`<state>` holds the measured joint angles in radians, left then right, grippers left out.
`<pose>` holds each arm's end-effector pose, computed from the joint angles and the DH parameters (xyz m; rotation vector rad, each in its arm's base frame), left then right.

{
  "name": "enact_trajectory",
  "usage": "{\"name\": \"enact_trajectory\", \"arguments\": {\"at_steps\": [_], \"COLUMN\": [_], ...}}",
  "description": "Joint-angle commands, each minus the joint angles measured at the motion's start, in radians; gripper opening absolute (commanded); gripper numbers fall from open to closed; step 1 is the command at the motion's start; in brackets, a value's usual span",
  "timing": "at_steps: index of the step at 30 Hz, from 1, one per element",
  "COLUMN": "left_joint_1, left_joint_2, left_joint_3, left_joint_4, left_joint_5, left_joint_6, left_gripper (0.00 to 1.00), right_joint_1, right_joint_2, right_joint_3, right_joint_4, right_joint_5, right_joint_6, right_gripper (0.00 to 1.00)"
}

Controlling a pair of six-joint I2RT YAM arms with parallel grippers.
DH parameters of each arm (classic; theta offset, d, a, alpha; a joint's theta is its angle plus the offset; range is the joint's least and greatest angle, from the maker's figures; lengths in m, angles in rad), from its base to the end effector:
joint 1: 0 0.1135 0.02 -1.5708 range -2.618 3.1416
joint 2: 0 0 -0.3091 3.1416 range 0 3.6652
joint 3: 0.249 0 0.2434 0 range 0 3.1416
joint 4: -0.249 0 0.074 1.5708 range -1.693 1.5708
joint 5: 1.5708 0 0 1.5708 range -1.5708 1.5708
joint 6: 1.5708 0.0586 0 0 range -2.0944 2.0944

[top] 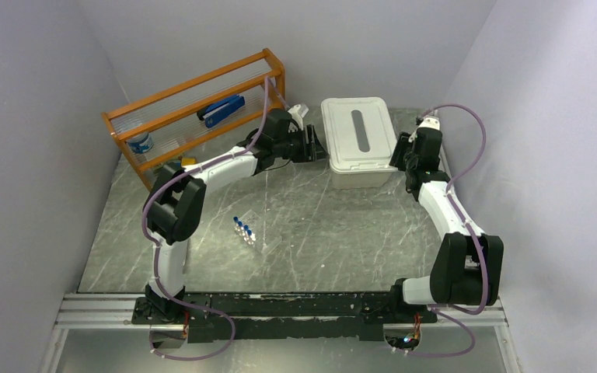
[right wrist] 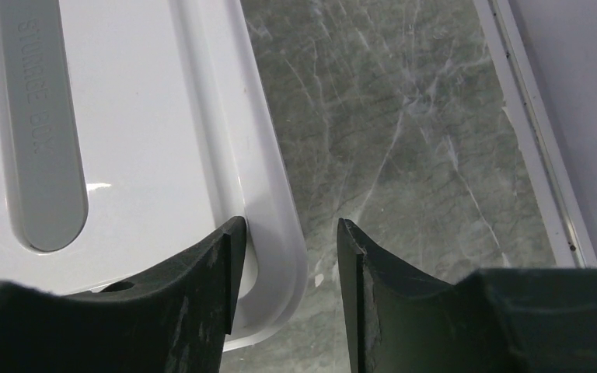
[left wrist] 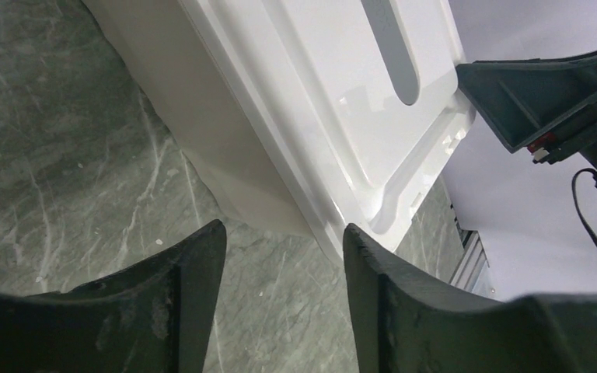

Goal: Organize the chemistry lab equipment

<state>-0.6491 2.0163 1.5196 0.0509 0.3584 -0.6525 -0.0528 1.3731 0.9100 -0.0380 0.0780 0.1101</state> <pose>0.3902 -0.3219 0.2772 0.2454 2.1816 -1.1474 0.3126 -0.0211 0.3013 0.2161 2.0592 -0.0456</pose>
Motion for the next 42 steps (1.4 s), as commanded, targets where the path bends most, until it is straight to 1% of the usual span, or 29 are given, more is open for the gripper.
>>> {"name": "enact_trajectory", "arguments": {"at_steps": [1,4,7,9,12,14,17,21,25,27,28,30,32,33,34,35,36,38,42], "left_joint_1": [-0.019,-0.029,-0.053,-0.065,-0.071,-0.075,-0.096,-0.114,-0.119,-0.12,-0.12,-0.12,-0.12,-0.119,-0.119,-0.119,-0.119,-0.119,-0.119], "left_joint_2": [-0.007,0.001,-0.003,-0.018,-0.021,0.011,0.054,0.08,0.084,0.066,0.045,-0.021,-0.115,-0.187,-0.244,-0.298,-0.351,-0.461,-0.681], "left_joint_3": [0.032,0.081,0.152,0.147,0.129,0.15,0.203,0.209,0.215,0.226,0.224,0.207,0.155,0.127,0.095,0.064,0.033,-0.032,-0.138], "left_joint_4": [-0.024,-0.038,-0.103,-0.112,-0.09,-0.102,-0.157,-0.193,-0.22,-0.251,-0.264,-0.307,-0.35,-0.365,-0.385,-0.406,-0.426,-0.471,-0.611], "left_joint_5": [-0.04,-0.047,-0.124,-0.189,-0.23,-0.23,-0.279,-0.338,-0.346,-0.356,-0.357,-0.43,-0.485,-0.507,-0.528,-0.553,-0.568,-0.599,-0.68], "left_joint_6": [0.048,0.055,0.093,0.115,0.129,0.15,0.184,0.209,0.237,0.256,0.266,0.298,0.33,0.345,0.359,0.364,0.369,0.375,0.358], "left_gripper": [0.56,0.55,0.57,0.6,0.61,0.58,0.49,0.4,0.41,0.45,0.47,0.52,0.58,0.6,0.62,0.65,0.67,0.7,0.77], "right_joint_1": [-0.001,-0.001,-0.001,-0.001,0.001,0.004,0.019,0.048,0.111,0.141,0.156,0.185,0.207,0.216,0.224,0.229,0.233,0.237,0.238], "right_joint_2": [-0.034,-0.071,-0.107,-0.129,-0.154,-0.173,-0.203,-0.239,-0.269,-0.289,-0.301,-0.336,-0.384,-0.407,-0.432,-0.457,-0.477,-0.519,-0.579], "right_joint_3": [-0.002,0.006,0.013,0.023,0.025,0.018,-0.007,-0.018,-0.001,0.01,0.016,0.033,0.058,0.065,0.067,0.064,0.058,0.048,0.048], "right_joint_4": [-0.064,-0.07,-0.074,-0.091,-0.115,-0.128,-0.134,-0.169,-0.254,-0.32,-0.35,-0.398,-0.45,-0.469,-0.481,-0.49,-0.501,-0.529,-0.633], "right_joint_5": [0.013,-0.01,-0.041,-0.045,-0.045,-0.06,-0.096,-0.084,-0.033,0.005,0.022,0.009,0.019,0.02,0.011,0.001,-0.014,-0.041,-0.036], "right_joint_6": [0.045,0.094,0.137,0.158,0.202,0.244,0.297,0.356,0.379,0.386,0.388,0.351,0.34,0.338,0.338,0.34,0.343,0.352,0.372], "right_gripper": [0.49,0.48,0.5,0.53,0.54,0.54,0.54,0.52,0.51,0.52,0.54,0.62,0.68,0.71,0.79,0.96,0.99,1.0,1.0]}}
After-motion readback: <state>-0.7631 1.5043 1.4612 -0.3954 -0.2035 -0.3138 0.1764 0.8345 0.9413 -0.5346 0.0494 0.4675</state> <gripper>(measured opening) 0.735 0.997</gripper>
